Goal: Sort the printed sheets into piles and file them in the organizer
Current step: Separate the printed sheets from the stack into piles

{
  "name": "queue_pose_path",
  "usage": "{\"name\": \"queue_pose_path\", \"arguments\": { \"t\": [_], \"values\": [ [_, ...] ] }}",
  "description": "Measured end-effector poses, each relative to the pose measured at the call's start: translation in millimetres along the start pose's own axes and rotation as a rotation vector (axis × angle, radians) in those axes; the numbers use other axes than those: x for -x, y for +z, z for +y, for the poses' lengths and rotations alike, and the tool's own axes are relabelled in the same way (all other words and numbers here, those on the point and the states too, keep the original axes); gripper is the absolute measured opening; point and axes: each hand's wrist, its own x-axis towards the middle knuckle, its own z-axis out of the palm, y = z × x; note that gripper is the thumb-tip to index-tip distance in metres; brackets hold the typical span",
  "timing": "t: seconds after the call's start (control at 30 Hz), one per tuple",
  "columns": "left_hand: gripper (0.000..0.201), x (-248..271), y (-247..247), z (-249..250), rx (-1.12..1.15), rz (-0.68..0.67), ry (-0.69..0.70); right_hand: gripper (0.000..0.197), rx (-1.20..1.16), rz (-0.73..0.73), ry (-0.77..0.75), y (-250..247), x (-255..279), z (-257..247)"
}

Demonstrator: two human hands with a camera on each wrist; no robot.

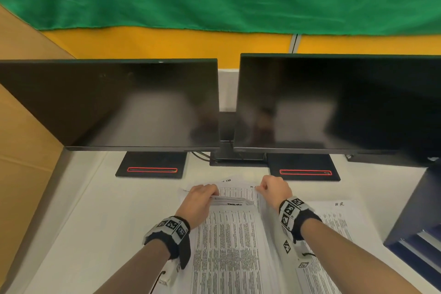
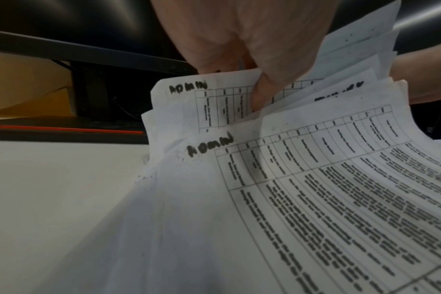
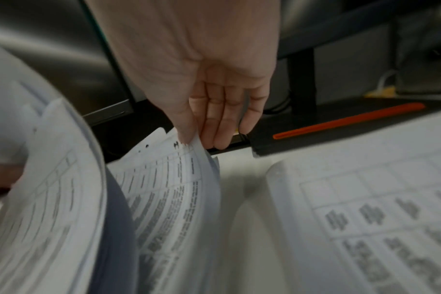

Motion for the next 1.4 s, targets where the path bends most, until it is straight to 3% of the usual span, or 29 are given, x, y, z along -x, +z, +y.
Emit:
{"name": "queue_pose_path", "arguments": {
  "t": [0.13,0.23,0.33,0.4,0.47,0.57,0.67,0.77,0.97,1.07,1.2,1.27,1.33,1.4],
  "values": [
    [0.019,-1.5,-0.4,-5.0,-0.011,0.002,-0.009,0.026,0.235,0.067,-0.173,-6.0,10.0,2.5],
    [0.018,-1.4,-1.7,-7.1,-0.017,-0.002,-0.004,0.026,0.096,0.195,-0.268,-8.3,20.4,2.6],
    [0.017,-1.3,-0.9,-10.8,-0.038,0.009,0.025,0.020,-0.514,0.244,-0.106,-1.6,33.6,3.1],
    [0.016,-1.3,0.0,-12.5,-0.044,0.000,0.020,0.016,-0.824,0.100,0.102,9.9,43.7,2.7],
    [0.016,-1.4,0.9,-13.8,-0.040,-0.007,0.012,0.027,-0.892,-0.133,0.238,26.1,49.4,6.8],
    [0.016,-0.2,0.9,-12.6,-0.045,-0.025,-0.012,0.022,-0.674,-0.341,0.241,43.7,51.4,15.2],
    [0.018,-1.4,-0.8,-11.4,-0.057,-0.036,-0.032,0.032,-0.627,-0.259,0.302,35.2,47.3,21.8],
    [0.016,-3.8,-4.5,-9.3,-0.060,-0.035,-0.045,0.033,-0.585,-0.192,0.331,-4.2,43.1,34.9],
    [0.018,-4.4,-2.7,-6.0,-0.064,-0.046,-0.034,0.038,-0.270,-0.176,0.484,-78.5,50.2,120.1],
    [0.020,-4.2,0.6,-6.3,-0.069,-0.032,-0.011,0.036,-0.135,-0.159,0.591,-81.4,59.3,160.4],
    [0.028,-6.0,3.8,-4.7,-0.087,-0.033,-0.027,0.035,-0.089,0.025,0.725,-71.7,69.6,167.6],
    [0.025,-6.5,4.9,-4.6,-0.088,-0.043,-0.041,0.046,0.012,0.174,0.684,-66.1,72.1,148.3],
    [0.025,-6.8,5.5,-4.0,-0.091,-0.042,-0.038,0.060,0.144,0.260,0.516,-56.9,63.2,119.4],
    [0.027,-7.4,6.2,-4.5,-0.097,-0.037,-0.037,0.061,0.208,0.288,0.285,-40.6,44.4,85.2]
  ]
}}
